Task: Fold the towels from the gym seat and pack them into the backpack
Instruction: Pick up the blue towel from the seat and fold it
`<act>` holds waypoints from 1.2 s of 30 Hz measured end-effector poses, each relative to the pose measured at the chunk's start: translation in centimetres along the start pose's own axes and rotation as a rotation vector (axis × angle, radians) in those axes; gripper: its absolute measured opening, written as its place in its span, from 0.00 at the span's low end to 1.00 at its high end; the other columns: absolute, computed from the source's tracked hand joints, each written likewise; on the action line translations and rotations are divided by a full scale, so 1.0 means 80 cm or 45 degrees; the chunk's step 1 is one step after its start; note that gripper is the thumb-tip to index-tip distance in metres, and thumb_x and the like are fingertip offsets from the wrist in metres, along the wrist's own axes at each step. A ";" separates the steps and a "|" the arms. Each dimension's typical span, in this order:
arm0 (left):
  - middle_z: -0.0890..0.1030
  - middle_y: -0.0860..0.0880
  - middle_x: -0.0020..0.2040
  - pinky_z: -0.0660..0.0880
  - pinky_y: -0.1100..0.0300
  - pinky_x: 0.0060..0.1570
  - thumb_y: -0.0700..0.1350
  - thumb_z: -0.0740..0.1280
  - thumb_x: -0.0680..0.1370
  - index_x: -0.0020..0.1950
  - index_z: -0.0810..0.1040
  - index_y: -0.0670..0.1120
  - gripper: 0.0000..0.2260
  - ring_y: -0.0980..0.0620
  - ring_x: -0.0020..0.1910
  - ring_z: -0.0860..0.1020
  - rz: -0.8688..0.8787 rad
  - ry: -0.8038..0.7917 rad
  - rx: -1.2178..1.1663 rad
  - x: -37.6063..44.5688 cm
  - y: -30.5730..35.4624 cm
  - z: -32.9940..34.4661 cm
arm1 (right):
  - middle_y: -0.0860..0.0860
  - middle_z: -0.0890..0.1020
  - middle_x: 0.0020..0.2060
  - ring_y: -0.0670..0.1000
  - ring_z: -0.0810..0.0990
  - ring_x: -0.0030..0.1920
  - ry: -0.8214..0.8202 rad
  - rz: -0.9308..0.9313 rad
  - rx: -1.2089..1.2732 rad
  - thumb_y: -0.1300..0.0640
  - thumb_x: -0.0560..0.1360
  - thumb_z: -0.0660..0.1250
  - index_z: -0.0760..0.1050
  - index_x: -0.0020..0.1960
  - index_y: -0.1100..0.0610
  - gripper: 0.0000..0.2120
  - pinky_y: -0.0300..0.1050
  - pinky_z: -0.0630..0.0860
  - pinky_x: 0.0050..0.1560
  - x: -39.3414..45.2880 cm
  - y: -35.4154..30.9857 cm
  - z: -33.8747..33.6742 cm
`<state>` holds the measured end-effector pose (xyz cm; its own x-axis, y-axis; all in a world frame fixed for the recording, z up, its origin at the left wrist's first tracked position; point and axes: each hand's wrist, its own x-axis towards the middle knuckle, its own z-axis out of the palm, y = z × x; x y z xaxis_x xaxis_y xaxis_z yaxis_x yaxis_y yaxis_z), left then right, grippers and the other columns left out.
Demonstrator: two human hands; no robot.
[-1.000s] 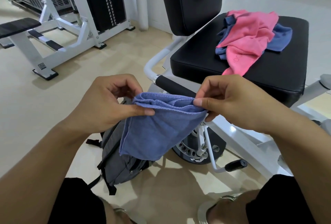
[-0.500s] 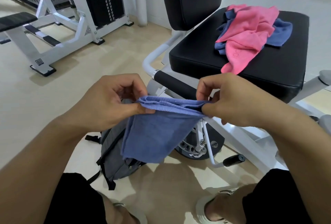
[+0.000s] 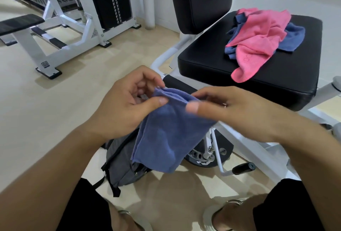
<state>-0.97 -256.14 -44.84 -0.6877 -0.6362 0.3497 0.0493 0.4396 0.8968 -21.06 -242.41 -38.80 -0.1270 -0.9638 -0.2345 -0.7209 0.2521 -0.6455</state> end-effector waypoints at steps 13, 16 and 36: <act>0.86 0.51 0.52 0.81 0.46 0.55 0.49 0.85 0.62 0.59 0.78 0.52 0.29 0.51 0.54 0.84 -0.350 -0.438 0.104 -0.001 -0.010 0.016 | 0.48 0.84 0.38 0.47 0.82 0.41 0.258 -0.414 0.113 0.53 0.73 0.77 0.80 0.45 0.50 0.06 0.47 0.78 0.45 0.022 -0.008 0.021; 0.87 0.57 0.50 0.81 0.52 0.53 0.46 0.83 0.67 0.54 0.82 0.52 0.19 0.58 0.50 0.85 -0.459 -0.600 0.244 -0.005 -0.018 0.023 | 0.49 0.85 0.41 0.48 0.84 0.44 0.225 -0.456 0.168 0.54 0.74 0.76 0.81 0.47 0.53 0.06 0.47 0.80 0.48 0.020 -0.004 0.000; 0.87 0.47 0.49 0.79 0.63 0.49 0.47 0.81 0.65 0.49 0.87 0.45 0.15 0.52 0.49 0.85 -0.865 -0.324 -0.126 0.009 -0.060 -0.046 | 0.40 0.85 0.35 0.38 0.78 0.36 0.855 -0.085 0.332 0.50 0.80 0.69 0.82 0.45 0.45 0.06 0.32 0.75 0.41 0.025 0.075 -0.078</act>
<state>1.00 -261.05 -47.87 -0.7361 -0.5760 -0.3556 -0.3913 -0.0666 0.9179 -29.90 -243.34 -38.61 -0.5400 -0.8021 0.2551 -0.5666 0.1223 -0.8149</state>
